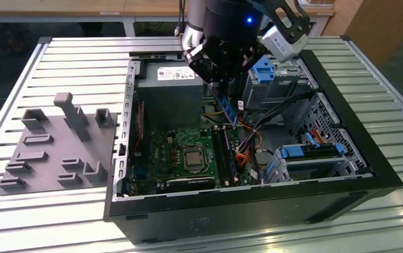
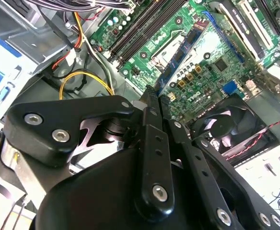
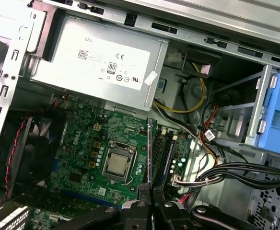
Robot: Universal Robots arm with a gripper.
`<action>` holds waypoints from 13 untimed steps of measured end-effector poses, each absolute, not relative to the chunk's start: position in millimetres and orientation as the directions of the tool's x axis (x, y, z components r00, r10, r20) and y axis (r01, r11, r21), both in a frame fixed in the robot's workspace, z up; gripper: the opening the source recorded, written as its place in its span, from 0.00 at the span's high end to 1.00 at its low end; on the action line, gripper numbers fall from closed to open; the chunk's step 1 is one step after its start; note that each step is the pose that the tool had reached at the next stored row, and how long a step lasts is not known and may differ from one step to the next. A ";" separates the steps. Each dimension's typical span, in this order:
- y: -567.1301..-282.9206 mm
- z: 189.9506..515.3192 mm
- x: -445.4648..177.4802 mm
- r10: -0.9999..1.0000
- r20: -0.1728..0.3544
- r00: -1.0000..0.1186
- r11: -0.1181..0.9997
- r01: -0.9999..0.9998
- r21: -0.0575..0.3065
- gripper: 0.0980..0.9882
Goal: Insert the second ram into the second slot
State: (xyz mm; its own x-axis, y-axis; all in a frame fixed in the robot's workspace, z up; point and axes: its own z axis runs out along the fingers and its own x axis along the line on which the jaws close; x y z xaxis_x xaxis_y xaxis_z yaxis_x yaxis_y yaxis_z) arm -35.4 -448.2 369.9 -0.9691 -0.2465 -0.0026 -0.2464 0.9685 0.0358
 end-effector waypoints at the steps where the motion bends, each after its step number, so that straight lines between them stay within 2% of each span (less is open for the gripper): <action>1: -448.2 369.5 -35.3 -0.246 -0.002 -0.969 0.969 -0.246 0.036 0.96; 13: -448.5 364.8 -35.3 -0.134 -0.002 -0.991 0.990 -0.134 0.035 0.96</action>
State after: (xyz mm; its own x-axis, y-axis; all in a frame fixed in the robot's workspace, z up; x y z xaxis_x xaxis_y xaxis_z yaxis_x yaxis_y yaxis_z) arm -35.3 -448.5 364.8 -0.9909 -0.1344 -0.0023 -0.1344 0.9903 0.0347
